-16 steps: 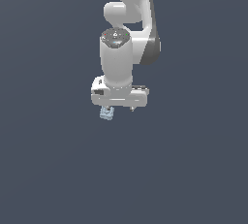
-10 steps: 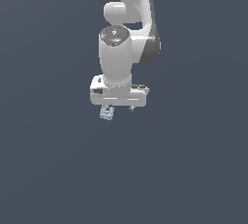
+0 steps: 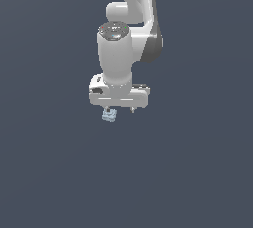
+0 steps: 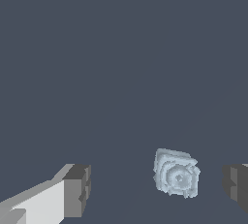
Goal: Pick up the object and move it to a goal position.
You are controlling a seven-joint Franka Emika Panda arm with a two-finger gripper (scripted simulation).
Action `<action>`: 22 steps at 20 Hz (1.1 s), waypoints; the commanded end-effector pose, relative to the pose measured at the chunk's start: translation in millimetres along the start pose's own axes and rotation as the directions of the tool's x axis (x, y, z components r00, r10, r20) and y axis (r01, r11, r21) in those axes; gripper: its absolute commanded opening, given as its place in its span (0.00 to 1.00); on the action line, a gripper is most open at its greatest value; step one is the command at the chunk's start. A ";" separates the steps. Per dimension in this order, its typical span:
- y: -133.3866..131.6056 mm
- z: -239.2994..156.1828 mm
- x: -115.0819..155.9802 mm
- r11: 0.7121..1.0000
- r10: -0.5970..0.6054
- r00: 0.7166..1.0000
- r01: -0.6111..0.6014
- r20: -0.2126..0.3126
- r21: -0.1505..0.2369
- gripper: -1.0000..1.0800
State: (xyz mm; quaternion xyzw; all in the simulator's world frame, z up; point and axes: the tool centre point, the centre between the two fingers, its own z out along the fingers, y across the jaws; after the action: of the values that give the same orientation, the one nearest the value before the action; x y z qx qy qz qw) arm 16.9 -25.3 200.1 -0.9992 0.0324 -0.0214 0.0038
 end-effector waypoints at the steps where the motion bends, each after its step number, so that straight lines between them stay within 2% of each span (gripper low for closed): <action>1: 1.6 2.3 -1.3 1.000 0.003 1.000 -0.003 0.001 0.000 0.96; 8: 17.8 27.5 -16.0 0.999 0.035 0.999 -0.035 0.010 -0.001 0.96; 16: 52.1 77.8 -54.3 0.994 0.106 0.994 -0.106 0.030 -0.008 0.96; 22: 68.2 100.0 -76.1 0.990 0.142 0.989 -0.142 0.038 -0.013 0.96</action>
State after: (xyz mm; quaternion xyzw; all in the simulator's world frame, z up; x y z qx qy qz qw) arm -54.5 -85.0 101.0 -0.9950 0.0998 -0.0017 0.0010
